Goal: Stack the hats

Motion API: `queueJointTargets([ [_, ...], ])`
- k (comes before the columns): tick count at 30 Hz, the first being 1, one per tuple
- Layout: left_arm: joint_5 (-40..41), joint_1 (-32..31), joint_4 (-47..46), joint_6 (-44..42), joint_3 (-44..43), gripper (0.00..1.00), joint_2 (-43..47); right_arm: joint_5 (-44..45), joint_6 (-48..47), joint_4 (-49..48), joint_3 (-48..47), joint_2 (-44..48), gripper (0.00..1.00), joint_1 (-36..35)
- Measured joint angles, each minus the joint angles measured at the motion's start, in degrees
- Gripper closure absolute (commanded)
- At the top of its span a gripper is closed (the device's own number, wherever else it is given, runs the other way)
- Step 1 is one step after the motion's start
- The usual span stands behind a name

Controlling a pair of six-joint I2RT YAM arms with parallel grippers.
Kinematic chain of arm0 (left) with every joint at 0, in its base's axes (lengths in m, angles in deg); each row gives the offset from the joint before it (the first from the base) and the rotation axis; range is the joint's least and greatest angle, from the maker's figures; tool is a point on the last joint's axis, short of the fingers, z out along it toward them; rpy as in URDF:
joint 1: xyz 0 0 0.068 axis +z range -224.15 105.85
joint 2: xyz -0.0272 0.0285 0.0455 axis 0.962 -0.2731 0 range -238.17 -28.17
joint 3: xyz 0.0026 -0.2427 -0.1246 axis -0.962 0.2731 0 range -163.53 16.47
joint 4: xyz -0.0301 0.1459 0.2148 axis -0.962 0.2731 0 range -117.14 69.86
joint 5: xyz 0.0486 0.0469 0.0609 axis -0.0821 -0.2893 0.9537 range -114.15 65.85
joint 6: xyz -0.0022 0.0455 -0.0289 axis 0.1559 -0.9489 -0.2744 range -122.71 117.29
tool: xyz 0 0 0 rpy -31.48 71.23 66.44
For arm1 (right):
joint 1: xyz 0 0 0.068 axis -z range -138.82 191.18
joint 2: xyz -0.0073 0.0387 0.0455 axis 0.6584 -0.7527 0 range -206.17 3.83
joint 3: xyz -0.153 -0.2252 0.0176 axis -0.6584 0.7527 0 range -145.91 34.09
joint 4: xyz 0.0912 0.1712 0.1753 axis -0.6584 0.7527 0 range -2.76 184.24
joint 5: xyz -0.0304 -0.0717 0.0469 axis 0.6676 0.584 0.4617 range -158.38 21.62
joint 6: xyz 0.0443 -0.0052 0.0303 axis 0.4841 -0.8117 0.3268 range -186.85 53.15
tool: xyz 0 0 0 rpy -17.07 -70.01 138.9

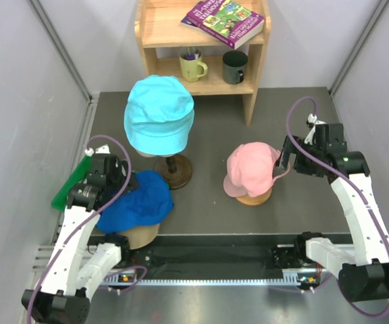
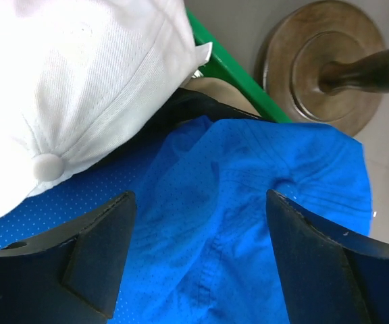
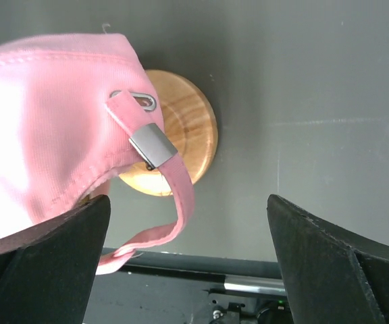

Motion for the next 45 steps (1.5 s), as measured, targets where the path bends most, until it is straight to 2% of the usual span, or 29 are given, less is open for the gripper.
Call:
queueJointTargets([
  [4, 0.4, 0.0, 0.0, 0.3, 0.1, 0.28, -1.6, -0.3, 0.0, 0.0, -1.6, 0.0, 0.00, 0.0],
  [9, 0.5, 0.0, 0.0, 1.2, 0.7, 0.48, -2.3, -0.5, 0.0, 0.2, -1.7, 0.0, 0.00, 0.0],
  [10, 0.5, 0.0, 0.0, 1.3, 0.9, 0.61, -2.3, -0.5, 0.0, 0.3, -1.7, 0.0, 0.00, 0.0],
  [12, 0.5, 0.0, 0.0, 1.7, 1.2, 0.72, -2.2, -0.7, -0.2, 0.6, -1.7, 0.0, 0.00, 0.0],
  [13, 0.6, 0.0, 0.0, 1.7, 1.4, 0.81, -2.2, -0.9, -0.3, 0.7, -1.8, 0.0, 0.00, 0.0],
  [16, 0.6, 0.0, 0.0, 1.8, 1.6, 0.98, -2.2, -2.4, -1.2, 1.3, -2.0, 0.0, 0.00, 0.0],
  [17, 0.6, 0.0, 0.0, 1.8, 1.6, 1.00, -2.2, -3.3, -1.7, 1.7, -2.4, 0.0, 0.00, 0.0],
  [24, 0.4, 0.0, 0.0, 2.1, 1.6, 1.00, -2.1, -8.8, -4.2, 5.5, -5.8, 1.6, 0.01, 0.0],
  [36, -5.7, 0.0, 1.5, -1.5, -2.9, 1.00, 0.9, -9.2, -5.7, 9.4, -16.7, 3.1, 0.01, 0.0],
  [41, -10.3, 0.0, 1.4, -3.0, -7.7, 1.00, 4.9, -14.8, -3.3, 5.8, -17.7, 3.1, 0.03, 0.0],
  [45, -15.3, 0.0, 0.6, -4.0, -9.6, 1.00, 8.8, -20.5, 2.1, -2.6, -13.6, 4.6, 0.03, -0.7],
])
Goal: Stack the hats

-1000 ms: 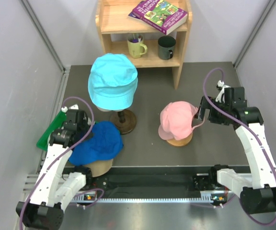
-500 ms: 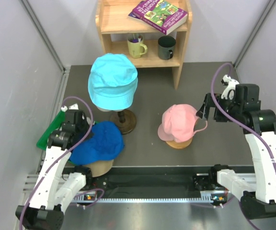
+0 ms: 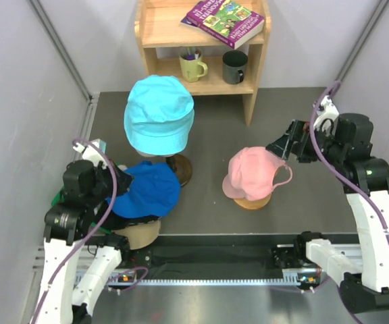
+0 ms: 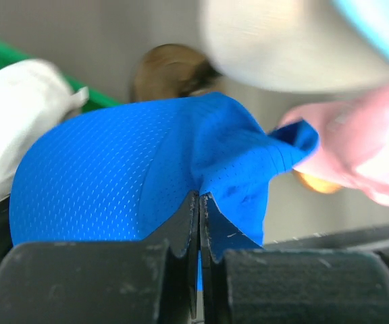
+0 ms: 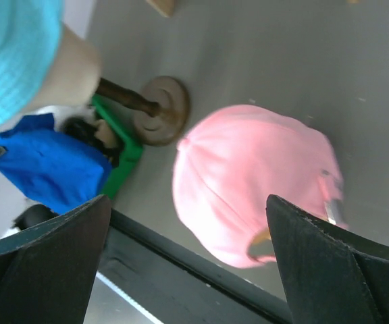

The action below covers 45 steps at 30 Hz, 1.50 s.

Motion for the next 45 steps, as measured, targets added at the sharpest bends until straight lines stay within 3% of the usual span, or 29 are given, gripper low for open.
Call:
queueJointTargets([
  [3, -4.3, 0.0, -0.1, -0.9, -1.0, 1.00, 2.4, -0.7, 3.9, -5.1, 2.9, 1.0, 0.03, -3.7],
  [9, -12.0, 0.0, 1.2, -2.3, -5.0, 1.00, 2.8, 2.7, 9.7, -14.7, 5.2, -0.1, 0.03, -20.9],
  [18, -23.8, 0.0, 2.5, 1.9, -14.4, 1.00, 1.9, 6.8, 16.0, -26.1, 13.2, -0.2, 0.05, -35.1],
  [24, -30.0, 0.0, -0.6, 8.0, -19.6, 1.00, 0.8, 7.9, 20.9, -33.2, 18.6, 2.8, 0.07, -37.4],
  [32, -34.0, 0.0, -12.9, 19.9, -20.2, 1.00, 1.0, 8.4, 23.9, -39.7, 20.5, 4.7, 0.07, -42.4],
  [45, -36.0, 0.0, -26.9, 33.0, -20.4, 1.00, 1.0, 10.6, 23.9, -48.7, 20.6, -0.4, 0.07, -51.1],
])
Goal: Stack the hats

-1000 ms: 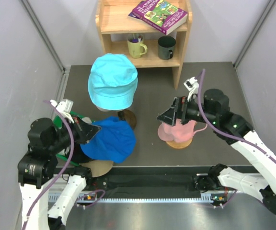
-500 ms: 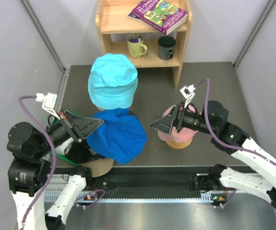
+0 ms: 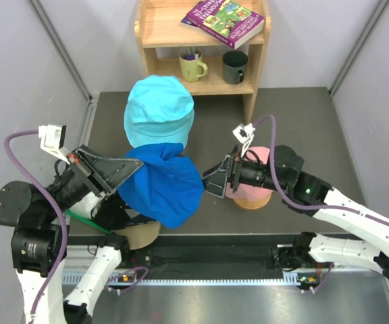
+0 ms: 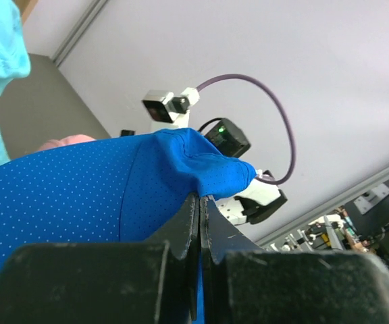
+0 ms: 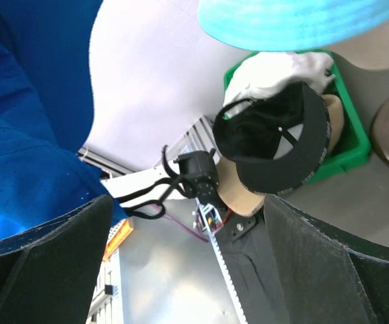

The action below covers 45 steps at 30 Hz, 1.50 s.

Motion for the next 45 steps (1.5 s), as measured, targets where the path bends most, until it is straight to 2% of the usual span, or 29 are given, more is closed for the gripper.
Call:
queueJointTargets([
  [11, -0.9, 0.0, -5.6, 5.1, 0.0, 1.00, 0.0, -2.8, 0.0, -11.0, 0.0, -5.5, 0.05, -3.5],
  [19, -2.4, 0.0, -8.1, 6.7, -0.3, 1.00, -0.3, -3.4, 1.4, -16.2, 4.5, -2.3, 0.04, -3.7],
  [25, -3.3, 0.0, -11.3, 8.7, -0.3, 1.00, -0.9, -6.4, 1.7, -20.0, 4.0, -4.3, 0.04, -3.7],
  [38, -3.8, 0.0, -21.9, 11.5, 1.9, 1.00, -3.2, -14.1, 7.3, -32.4, 2.7, -10.6, 0.03, -3.7],
  [45, -3.5, 0.0, -28.8, 11.1, 3.2, 1.00, -7.8, -18.3, 10.9, -37.3, -0.5, -12.9, 0.03, -4.5],
])
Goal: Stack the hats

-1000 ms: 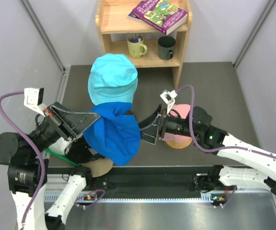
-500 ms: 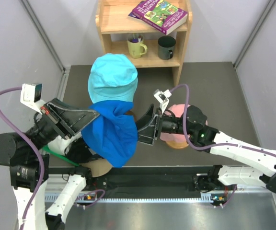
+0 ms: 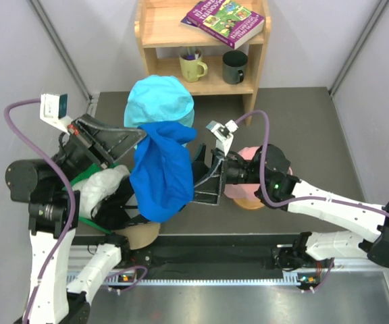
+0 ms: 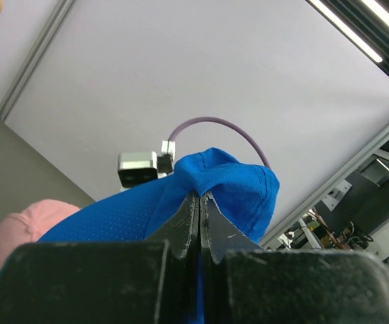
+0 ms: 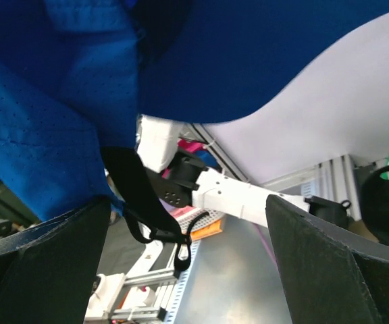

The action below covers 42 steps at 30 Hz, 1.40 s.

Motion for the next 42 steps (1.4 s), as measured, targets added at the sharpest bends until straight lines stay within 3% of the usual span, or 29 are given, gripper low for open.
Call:
queueJointTargets([
  [3, 0.1, 0.0, -3.1, 0.0, 0.0, 1.00, -2.5, -1.6, 1.0, -1.0, -1.2, -1.4, 0.07, -0.3],
  [4, 0.1, 0.0, -4.0, 0.0, 0.0, 1.00, -3.1, -1.9, 1.2, -1.3, -1.4, -1.8, 0.18, -0.3],
  [6, 0.1, 0.0, -5.7, 0.0, 0.0, 1.00, -4.6, -2.7, 1.6, -1.7, -2.2, -2.8, 0.28, -0.3],
  [9, 0.1, 0.0, -7.1, -0.3, 0.0, 1.00, -5.9, -3.3, 1.8, -1.7, -3.1, -3.8, 0.56, -0.3],
  [10, 0.1, 0.0, -7.2, -0.6, 0.0, 1.00, -6.2, -3.4, 1.8, -1.4, -3.3, -3.8, 0.70, -0.3],
  [12, 0.1, 0.0, -6.8, -2.0, 0.0, 1.00, -6.5, -3.3, 1.3, -0.2, -3.7, -3.6, 0.75, -0.3],
  [15, 0.1, 0.0, -4.1, -5.4, -0.2, 1.00, -6.6, -1.6, -0.1, 4.6, -3.8, -1.7, 0.73, -0.2],
  [19, 0.2, 0.0, 2.2, -10.9, -2.3, 1.00, -7.0, 4.0, -3.4, 17.7, -3.6, 5.5, 0.92, 2.4],
  [24, 1.4, 0.0, 13.6, -20.0, -6.4, 1.00, -7.7, 13.0, -9.7, 39.3, -4.7, 17.7, 0.98, 11.3],
  [30, 1.2, -0.5, 22.8, -26.2, -5.4, 1.00, -7.5, 19.0, -17.0, 60.3, -12.0, 20.3, 1.00, 17.7],
  [35, 2.2, -1.0, 28.0, -29.0, -4.8, 1.00, -7.8, 20.2, -18.5, 67.8, -12.5, 19.5, 0.97, 18.1],
  [42, 6.0, -3.4, 29.9, -32.0, -4.3, 1.00, -8.5, 19.4, -19.6, 70.8, -14.0, 19.5, 0.95, 18.2],
])
